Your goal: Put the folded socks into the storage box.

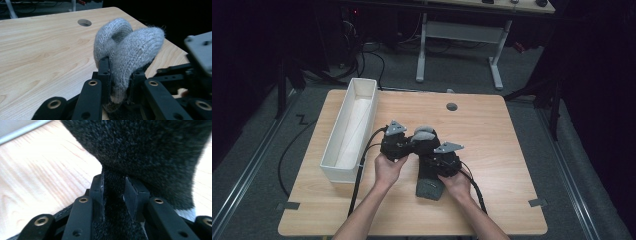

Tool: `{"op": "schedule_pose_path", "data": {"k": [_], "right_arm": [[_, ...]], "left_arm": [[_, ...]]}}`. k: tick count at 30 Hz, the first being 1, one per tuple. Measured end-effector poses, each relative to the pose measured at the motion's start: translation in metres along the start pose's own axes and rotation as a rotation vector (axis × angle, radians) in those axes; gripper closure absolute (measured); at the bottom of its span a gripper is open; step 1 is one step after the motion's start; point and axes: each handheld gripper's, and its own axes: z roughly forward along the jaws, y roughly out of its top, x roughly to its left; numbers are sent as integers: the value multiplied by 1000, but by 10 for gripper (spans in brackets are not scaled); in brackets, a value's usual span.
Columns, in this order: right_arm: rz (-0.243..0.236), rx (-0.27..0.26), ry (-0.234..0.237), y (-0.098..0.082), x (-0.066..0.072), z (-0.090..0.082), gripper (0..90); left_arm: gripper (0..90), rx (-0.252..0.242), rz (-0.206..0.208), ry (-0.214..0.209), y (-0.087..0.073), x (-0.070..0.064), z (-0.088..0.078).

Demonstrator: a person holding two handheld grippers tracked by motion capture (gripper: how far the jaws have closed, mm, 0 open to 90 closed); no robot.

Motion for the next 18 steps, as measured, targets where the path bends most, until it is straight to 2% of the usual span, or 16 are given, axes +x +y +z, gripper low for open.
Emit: {"op": "schedule_pose_path", "data": {"k": [6, 11, 13, 18], "right_arm": [[3, -22, 19, -7, 3, -26, 643], [21, -32, 27, -27, 7, -50, 605], [19, -32, 25, -35, 9, -55, 588], [50, -40, 30, -52, 14, -64, 535]], "left_arm": [[770, -2, 3, 2, 1, 1, -1], [770, -4, 5, -6, -1, -2, -1], [770, -4, 8, -9, -2, -3, -1], [770, 3, 15, -19, -5, -5, -3]]}}
